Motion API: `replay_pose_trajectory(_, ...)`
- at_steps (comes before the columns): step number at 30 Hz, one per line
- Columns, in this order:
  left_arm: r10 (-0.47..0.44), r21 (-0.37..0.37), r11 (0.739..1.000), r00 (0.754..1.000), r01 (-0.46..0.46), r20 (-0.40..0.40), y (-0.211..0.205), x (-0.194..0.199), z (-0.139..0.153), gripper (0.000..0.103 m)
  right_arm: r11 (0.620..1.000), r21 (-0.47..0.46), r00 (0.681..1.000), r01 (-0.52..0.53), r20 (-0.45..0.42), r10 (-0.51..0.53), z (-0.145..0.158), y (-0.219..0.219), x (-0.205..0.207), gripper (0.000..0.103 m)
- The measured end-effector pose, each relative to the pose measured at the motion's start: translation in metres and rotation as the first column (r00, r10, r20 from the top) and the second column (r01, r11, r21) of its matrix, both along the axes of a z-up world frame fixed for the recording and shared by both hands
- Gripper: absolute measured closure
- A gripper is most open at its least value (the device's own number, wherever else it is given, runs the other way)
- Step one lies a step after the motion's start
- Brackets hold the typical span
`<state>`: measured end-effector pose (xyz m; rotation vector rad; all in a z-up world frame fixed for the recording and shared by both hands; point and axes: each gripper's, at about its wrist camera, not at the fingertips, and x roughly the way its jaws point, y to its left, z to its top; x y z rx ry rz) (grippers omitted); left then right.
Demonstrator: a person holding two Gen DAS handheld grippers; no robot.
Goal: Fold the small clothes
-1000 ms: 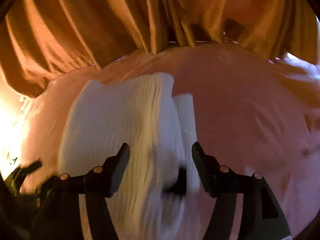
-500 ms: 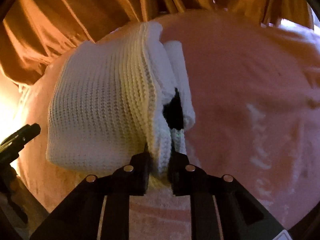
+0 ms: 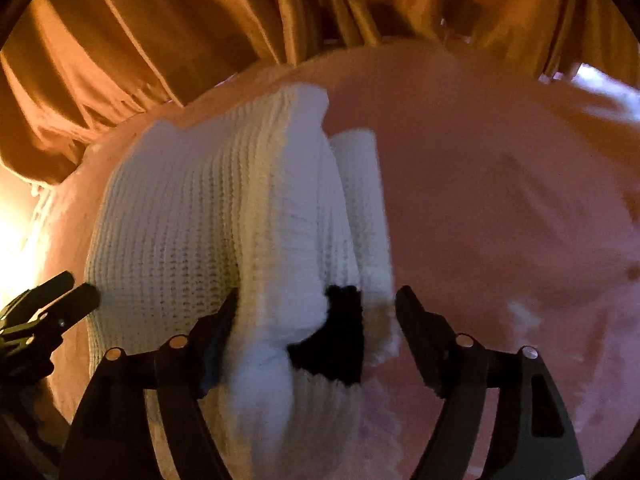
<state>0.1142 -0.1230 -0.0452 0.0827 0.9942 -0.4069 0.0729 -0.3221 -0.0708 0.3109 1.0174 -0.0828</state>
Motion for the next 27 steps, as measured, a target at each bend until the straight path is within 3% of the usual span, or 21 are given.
replay_pose_trajectory(10, -0.001, -0.093, 0.996, 0.997, -0.006, -0.075, -0.024, 0.030, -0.034, 0.006, 0.983, 0.179, 0.998, 0.047, 0.022, -0.052, -0.022, -0.010, 0.006, 0.014)
replay_pose_trajectory(14, -0.001, -0.160, 0.987, 0.993, -0.018, -0.117, -0.024, 0.040, -0.042, 0.005, 0.981, 0.186, 0.998, 0.048, 0.037, -0.055, -0.024, -0.008, 0.010, 0.014)
replay_pose_trajectory(16, -0.017, -0.207, 0.978, 0.987, -0.017, -0.159, -0.024, 0.045, -0.046, 0.006, 0.978, 0.204, 0.997, 0.039, 0.052, -0.050, -0.023, -0.006, 0.010, 0.024)
replay_pose_trajectory(18, -0.029, -0.241, 0.970, 0.979, -0.022, -0.203, -0.024, 0.048, -0.047, 0.012, 0.973, 0.228, 0.996, 0.035, 0.066, -0.051, -0.021, -0.005, 0.009, 0.041)
replay_pose_trajectory(21, -0.059, -0.175, 0.984, 0.984, 0.028, -0.171, -0.032, 0.042, -0.037, 0.026, 0.978, 0.206, 0.995, 0.040, 0.084, -0.059, -0.011, -0.001, 0.005, 0.057)
replay_pose_trajectory(23, -0.073, -0.133, 0.990, 0.988, 0.056, -0.133, -0.036, 0.035, -0.027, 0.042, 0.980, 0.195, 0.993, 0.047, 0.098, -0.067, -0.005, 0.001, 0.003, 0.061)
replay_pose_trajectory(27, -0.108, -0.101, 0.990, 0.991, 0.101, -0.073, -0.039, 0.020, -0.003, 0.052, 0.981, 0.190, 0.986, 0.042, 0.152, -0.072, 0.017, 0.008, -0.006, 0.065)
